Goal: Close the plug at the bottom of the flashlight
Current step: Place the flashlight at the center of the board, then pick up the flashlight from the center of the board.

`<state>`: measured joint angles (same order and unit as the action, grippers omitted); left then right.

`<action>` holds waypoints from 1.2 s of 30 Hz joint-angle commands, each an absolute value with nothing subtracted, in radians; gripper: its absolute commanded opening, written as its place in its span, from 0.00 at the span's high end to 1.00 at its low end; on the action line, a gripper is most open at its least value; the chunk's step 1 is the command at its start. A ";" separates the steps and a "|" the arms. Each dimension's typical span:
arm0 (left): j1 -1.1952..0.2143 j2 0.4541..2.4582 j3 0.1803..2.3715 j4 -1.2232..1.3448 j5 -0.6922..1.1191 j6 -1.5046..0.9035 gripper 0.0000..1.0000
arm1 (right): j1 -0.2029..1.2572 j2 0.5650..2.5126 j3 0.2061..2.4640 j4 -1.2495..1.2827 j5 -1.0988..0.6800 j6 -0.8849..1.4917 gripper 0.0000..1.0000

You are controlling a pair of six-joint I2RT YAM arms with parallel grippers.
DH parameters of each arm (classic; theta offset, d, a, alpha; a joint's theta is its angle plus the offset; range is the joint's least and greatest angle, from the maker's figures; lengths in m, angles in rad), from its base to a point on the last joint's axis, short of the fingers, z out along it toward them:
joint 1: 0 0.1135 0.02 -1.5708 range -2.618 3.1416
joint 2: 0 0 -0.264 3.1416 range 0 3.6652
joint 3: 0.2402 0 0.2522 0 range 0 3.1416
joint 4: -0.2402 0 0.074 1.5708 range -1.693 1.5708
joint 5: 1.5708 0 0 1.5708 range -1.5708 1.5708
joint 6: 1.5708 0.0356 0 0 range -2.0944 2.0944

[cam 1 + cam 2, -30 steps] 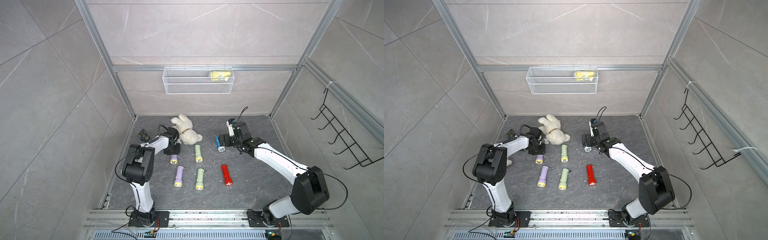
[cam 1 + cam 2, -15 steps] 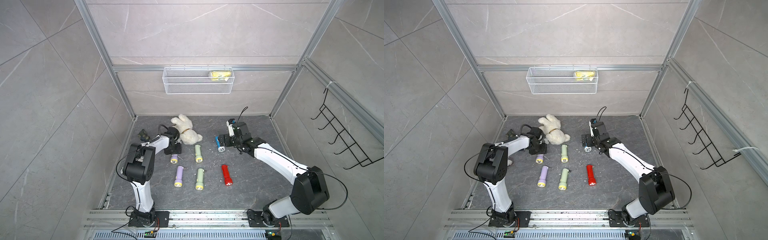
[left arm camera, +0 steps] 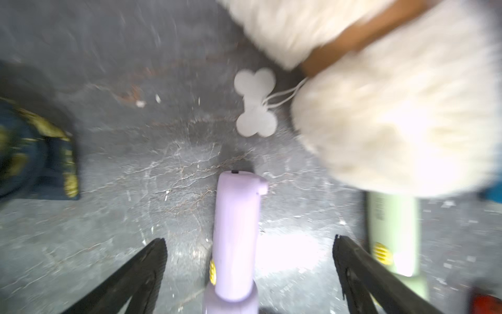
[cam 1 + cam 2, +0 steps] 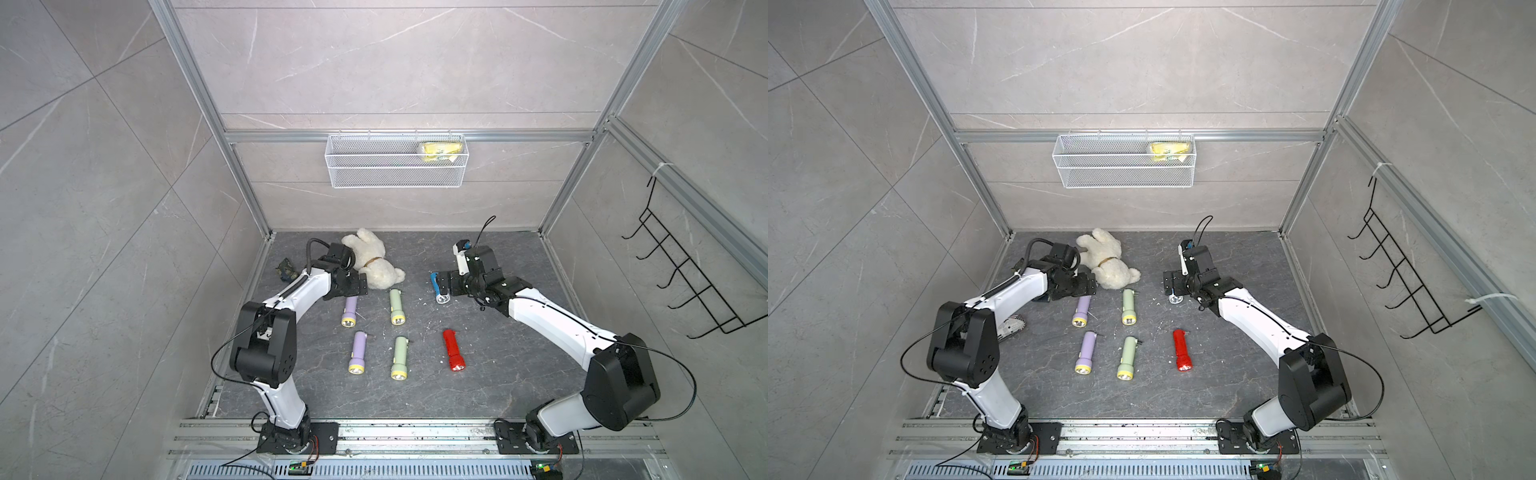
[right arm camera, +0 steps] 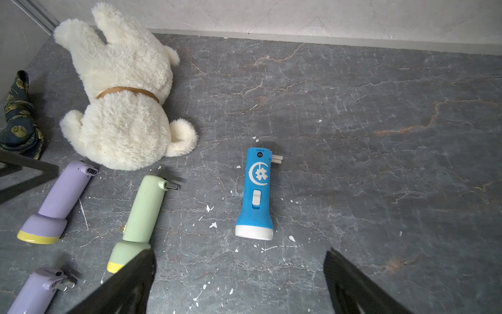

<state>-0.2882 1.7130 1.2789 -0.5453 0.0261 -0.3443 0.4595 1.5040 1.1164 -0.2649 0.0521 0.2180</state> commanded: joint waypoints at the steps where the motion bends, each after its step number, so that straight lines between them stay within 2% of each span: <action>1: -0.292 1.658 1.334 -0.556 0.098 -0.391 0.00 | 0.458 1.474 1.097 -0.242 0.039 0.241 0.00; 7: -0.381 1.665 1.383 -0.573 0.092 -0.449 0.00 | 0.456 1.458 1.065 -0.223 0.062 0.243 0.00; 15: -0.559 1.792 1.457 -0.626 -0.008 -0.567 0.03 | 0.442 1.407 0.986 -0.178 0.059 0.246 0.00; 21: -0.626 1.944 1.572 -0.719 -0.059 -0.611 0.20 | 0.416 1.376 0.936 -0.141 0.005 0.253 0.00; 29: -0.654 2.050 1.632 -0.769 -0.087 -0.645 0.28 | 0.390 1.352 0.915 -0.139 -0.011 0.258 0.00; 34: -0.655 2.103 1.666 -0.783 -0.083 -0.633 0.41 | 0.385 1.340 0.902 -0.135 -0.016 0.259 0.00; 36: -0.655 2.116 1.670 -0.785 -0.093 -0.630 0.42 | 0.383 1.338 0.901 -0.135 -0.018 0.258 0.00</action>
